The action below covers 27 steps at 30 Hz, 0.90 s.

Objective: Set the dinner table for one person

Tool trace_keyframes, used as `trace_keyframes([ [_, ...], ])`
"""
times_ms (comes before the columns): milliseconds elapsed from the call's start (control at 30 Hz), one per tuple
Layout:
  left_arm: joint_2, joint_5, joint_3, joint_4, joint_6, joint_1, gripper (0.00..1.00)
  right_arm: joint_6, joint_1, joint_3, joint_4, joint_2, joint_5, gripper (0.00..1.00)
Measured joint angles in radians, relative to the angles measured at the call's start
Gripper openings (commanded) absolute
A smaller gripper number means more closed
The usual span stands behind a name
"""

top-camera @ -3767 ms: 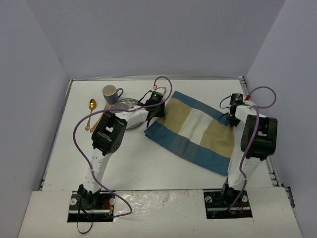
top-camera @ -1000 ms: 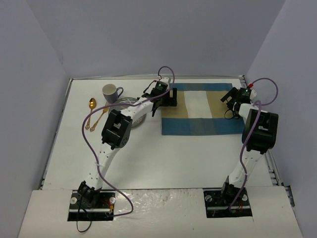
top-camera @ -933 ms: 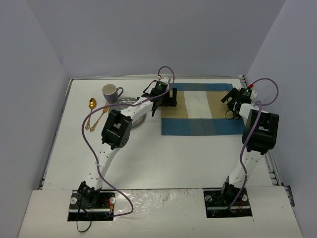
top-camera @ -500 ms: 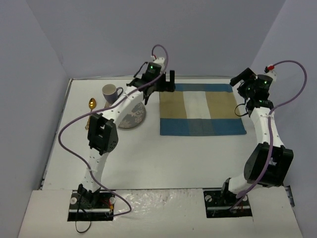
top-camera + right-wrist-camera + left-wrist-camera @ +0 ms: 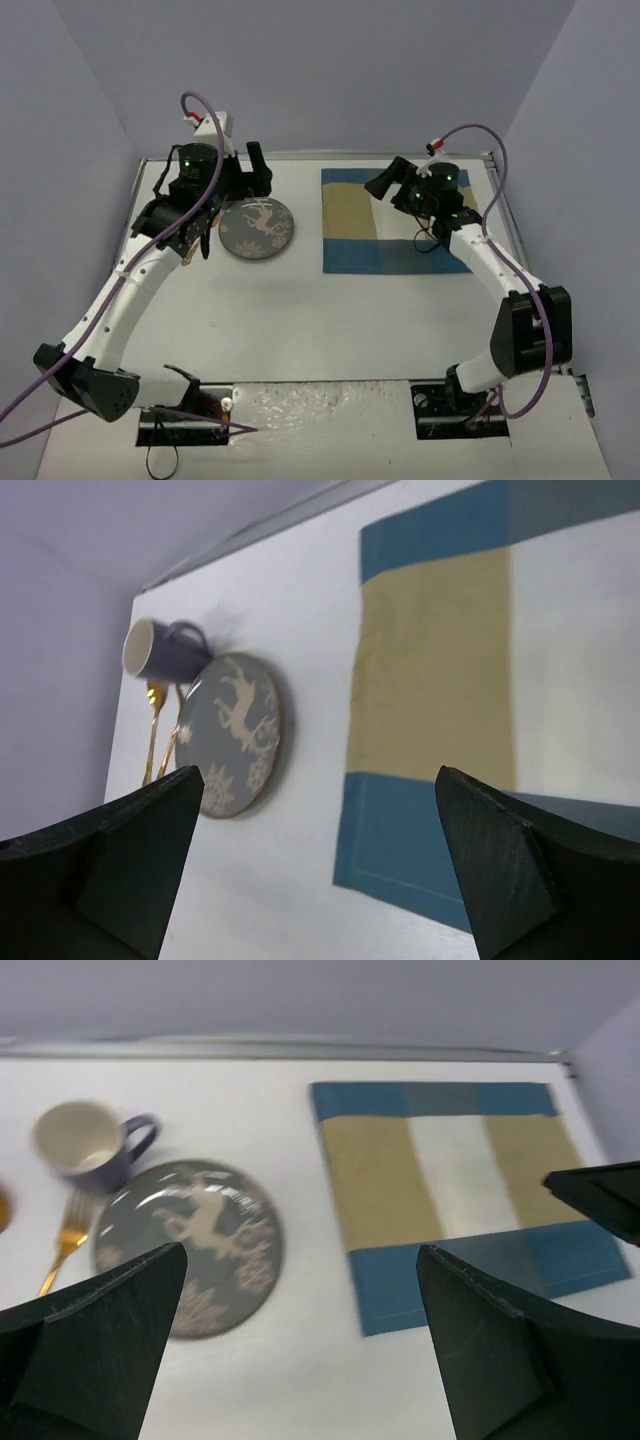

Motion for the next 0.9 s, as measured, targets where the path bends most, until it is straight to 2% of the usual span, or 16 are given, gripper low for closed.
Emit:
trace_keyframes([
  [267,-0.261,-0.054,-0.402,-0.112,0.061,0.210,0.97,0.090,0.227,0.007,0.150,0.222,-0.020,0.94],
  [500,-0.459,-0.094,-0.642,-0.126,0.081,0.269,0.97,0.173,0.349,0.118,0.237,0.519,-0.029,0.93],
  [667,-0.507,-0.149,-0.683,-0.127,0.080,0.276,0.97,0.214,0.381,0.245,0.278,0.678,-0.029,0.93],
  [900,-0.510,-0.198,-0.683,-0.124,0.080,0.276,0.97,0.249,0.403,0.360,0.305,0.773,-0.040,0.90],
])
